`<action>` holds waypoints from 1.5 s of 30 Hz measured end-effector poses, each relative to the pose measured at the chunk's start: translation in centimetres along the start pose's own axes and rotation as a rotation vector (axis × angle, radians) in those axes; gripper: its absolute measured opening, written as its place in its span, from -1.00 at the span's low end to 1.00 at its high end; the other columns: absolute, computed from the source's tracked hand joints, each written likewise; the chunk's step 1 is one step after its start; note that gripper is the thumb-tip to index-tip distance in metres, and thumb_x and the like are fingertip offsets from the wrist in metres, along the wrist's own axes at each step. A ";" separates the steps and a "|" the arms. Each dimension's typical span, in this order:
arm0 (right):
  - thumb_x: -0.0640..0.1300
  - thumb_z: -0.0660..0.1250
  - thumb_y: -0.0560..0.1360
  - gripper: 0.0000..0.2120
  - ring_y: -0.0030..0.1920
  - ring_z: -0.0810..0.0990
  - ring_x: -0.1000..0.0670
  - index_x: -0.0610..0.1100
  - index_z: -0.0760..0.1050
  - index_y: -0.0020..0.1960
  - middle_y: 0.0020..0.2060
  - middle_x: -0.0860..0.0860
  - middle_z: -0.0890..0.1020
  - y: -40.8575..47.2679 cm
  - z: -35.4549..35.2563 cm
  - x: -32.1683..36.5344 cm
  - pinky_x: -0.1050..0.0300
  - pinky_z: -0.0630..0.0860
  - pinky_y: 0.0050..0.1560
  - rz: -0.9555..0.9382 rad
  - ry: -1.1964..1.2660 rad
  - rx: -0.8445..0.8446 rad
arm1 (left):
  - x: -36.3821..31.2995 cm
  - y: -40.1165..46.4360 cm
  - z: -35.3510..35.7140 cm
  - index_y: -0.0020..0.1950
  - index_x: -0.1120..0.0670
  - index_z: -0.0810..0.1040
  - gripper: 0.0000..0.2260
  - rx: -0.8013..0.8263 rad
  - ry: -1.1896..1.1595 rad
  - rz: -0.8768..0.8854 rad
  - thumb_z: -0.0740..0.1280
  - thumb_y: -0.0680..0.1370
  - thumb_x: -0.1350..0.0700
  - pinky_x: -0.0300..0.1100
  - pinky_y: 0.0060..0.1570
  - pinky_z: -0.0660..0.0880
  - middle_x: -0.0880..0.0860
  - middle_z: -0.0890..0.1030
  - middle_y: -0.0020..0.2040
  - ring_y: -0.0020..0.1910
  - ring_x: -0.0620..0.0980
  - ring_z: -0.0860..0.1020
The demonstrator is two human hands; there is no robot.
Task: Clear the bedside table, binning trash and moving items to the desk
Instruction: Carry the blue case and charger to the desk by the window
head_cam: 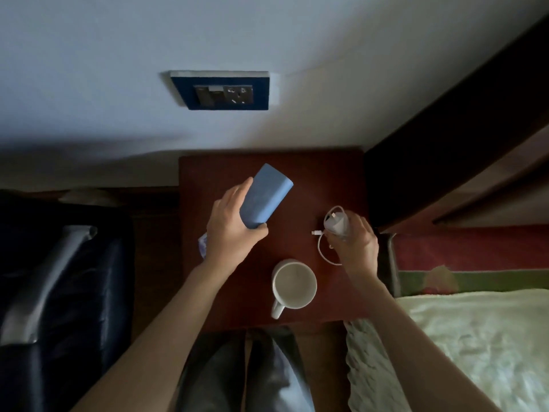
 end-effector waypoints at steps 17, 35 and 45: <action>-0.16 0.56 0.29 -0.56 -0.07 0.58 -0.01 -0.13 0.53 0.12 -0.04 0.01 0.61 -9.3 -12.5 16.2 0.33 0.38 -0.10 -0.527 0.085 0.071 | -1.5 -16.8 -14.6 0.40 0.00 0.34 -0.31 -0.229 -0.141 -0.189 0.48 0.30 0.10 -0.07 0.07 0.47 -0.02 0.48 0.31 0.23 -0.01 0.46; -0.13 0.54 0.32 -0.56 0.01 0.57 0.01 -0.14 0.53 0.15 0.01 -0.02 0.61 -42.2 -17.8 24.3 0.28 0.44 -0.02 -1.132 0.237 0.376 | -0.7 -61.2 -22.7 0.43 0.05 0.33 -0.31 -0.762 -0.135 -0.551 0.52 0.35 0.16 -0.12 0.27 0.32 0.04 0.43 0.36 0.33 0.03 0.40; -0.13 0.55 0.31 -0.48 0.03 0.58 -0.02 -0.14 0.49 0.22 0.03 -0.04 0.60 -60.1 -18.3 27.0 0.05 0.58 -0.02 -1.471 0.243 0.713 | -2.9 -83.6 -22.7 0.43 0.09 0.34 -0.31 -1.226 -0.388 -0.810 0.50 0.35 0.31 -0.37 0.08 0.39 -0.01 0.48 0.28 0.18 -0.12 0.47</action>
Point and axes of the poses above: each hand's wrist, its own y-axis towards the middle knuckle, its own z-axis out of the palm, x = y × z, the point moved 3 cm from there along y, towards the middle knuckle
